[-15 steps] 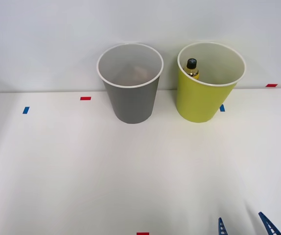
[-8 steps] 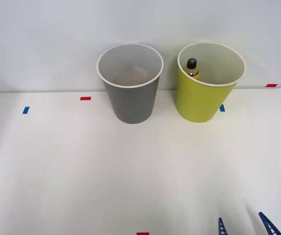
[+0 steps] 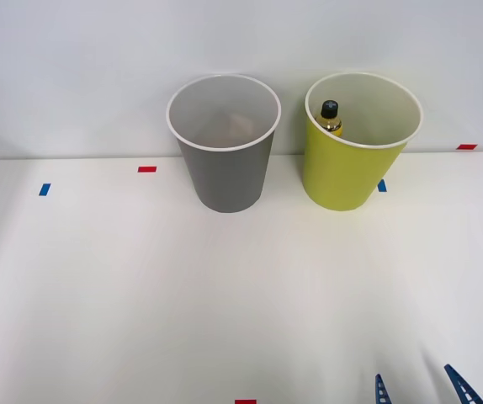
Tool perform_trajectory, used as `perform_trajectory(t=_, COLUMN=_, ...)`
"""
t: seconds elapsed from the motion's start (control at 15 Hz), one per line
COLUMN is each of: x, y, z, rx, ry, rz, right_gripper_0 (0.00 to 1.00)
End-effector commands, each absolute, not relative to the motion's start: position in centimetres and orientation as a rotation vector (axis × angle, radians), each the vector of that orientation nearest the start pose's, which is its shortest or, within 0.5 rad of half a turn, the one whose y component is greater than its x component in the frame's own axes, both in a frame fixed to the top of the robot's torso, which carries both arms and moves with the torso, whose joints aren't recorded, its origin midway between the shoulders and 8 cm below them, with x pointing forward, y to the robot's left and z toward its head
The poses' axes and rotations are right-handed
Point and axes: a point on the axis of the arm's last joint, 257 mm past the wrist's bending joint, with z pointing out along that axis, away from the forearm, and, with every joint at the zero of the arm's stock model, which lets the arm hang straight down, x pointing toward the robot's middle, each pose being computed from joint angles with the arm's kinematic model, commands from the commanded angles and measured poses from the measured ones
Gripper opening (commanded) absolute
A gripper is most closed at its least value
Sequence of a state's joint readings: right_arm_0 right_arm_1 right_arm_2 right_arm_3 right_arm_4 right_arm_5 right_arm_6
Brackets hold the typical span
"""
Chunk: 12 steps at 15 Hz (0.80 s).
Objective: Put cans in the gray bin, plastic bottles in the light green bin
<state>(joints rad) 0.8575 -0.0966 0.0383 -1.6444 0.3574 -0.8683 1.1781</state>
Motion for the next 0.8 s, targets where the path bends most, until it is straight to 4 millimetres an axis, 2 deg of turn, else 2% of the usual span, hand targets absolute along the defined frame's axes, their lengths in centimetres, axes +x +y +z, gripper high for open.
perform_trajectory(t=0.07, x=23.49, y=-24.90, z=-30.92, rx=-0.100, ry=1.515, rz=0.080, right_gripper_0=1.00)
perform_trajectory(t=0.8, x=23.49, y=-24.90, z=-30.92, rx=-0.100, ry=1.515, rz=0.080, right_gripper_0=1.00)
